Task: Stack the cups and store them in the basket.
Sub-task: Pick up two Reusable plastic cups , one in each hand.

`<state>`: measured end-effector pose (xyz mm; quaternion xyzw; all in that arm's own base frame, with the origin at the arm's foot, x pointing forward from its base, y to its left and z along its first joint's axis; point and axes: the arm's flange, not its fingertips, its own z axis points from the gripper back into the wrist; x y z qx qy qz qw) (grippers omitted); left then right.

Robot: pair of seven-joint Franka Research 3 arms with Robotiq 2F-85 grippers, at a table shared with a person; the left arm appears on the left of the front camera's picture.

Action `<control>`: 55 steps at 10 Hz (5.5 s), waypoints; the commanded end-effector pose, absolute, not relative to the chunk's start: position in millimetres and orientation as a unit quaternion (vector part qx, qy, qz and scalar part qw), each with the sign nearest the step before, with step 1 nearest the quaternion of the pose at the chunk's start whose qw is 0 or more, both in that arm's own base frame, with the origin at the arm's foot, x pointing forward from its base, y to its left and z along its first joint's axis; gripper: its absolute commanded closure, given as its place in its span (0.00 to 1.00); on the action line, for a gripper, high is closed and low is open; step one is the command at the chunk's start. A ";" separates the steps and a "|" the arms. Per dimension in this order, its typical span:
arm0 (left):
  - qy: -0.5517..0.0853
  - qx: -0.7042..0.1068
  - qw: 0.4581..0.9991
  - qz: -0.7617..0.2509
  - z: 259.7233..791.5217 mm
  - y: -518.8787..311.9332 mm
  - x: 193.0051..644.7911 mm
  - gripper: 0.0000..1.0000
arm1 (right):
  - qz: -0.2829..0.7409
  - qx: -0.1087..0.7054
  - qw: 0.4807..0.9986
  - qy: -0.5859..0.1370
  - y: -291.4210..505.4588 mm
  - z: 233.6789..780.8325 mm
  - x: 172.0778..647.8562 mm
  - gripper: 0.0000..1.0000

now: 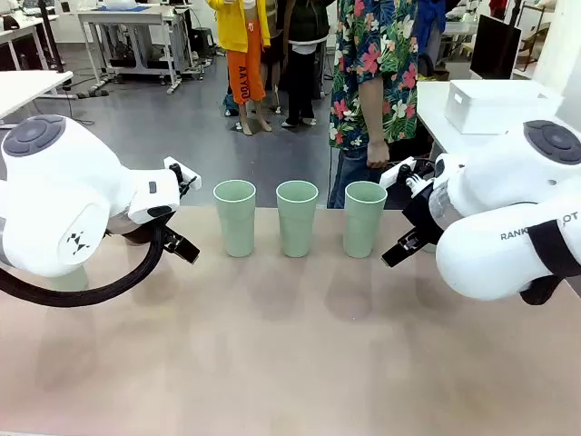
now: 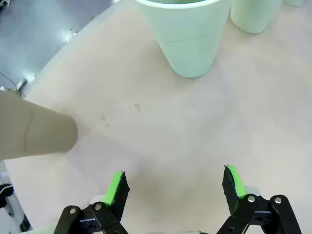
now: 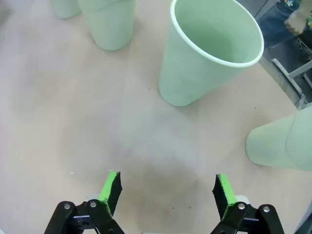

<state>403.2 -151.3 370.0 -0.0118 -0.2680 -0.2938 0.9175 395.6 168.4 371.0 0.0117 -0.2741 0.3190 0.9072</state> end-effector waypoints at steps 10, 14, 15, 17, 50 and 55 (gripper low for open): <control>-0.268 -0.012 0.918 -0.294 370.0 -151.3 403.2 0.00 | 0.319 0.011 0.907 -0.274 168.5 370.9 395.6 0.00; -0.268 -0.055 0.910 -0.312 463.3 -129.4 420.3 0.00 | 0.326 0.027 0.902 -0.283 159.1 463.2 416.9 0.00; -0.266 -0.066 0.904 -0.329 488.6 -120.6 422.6 0.00 | 0.332 0.040 0.898 -0.286 150.0 487.5 419.9 0.00; -0.257 -0.098 0.883 -0.380 540.7 -81.8 428.1 0.00 | 0.354 0.095 0.882 -0.297 104.0 542.5 424.5 0.00; -0.379 -0.255 0.759 -0.463 553.7 145.8 378.8 0.00 | 0.413 0.271 0.785 -0.372 -103.1 540.7 353.5 0.00; -0.379 -0.255 0.759 -0.463 553.7 145.8 378.8 0.00 | 0.413 0.271 0.785 -0.372 -103.1 540.7 353.5 0.00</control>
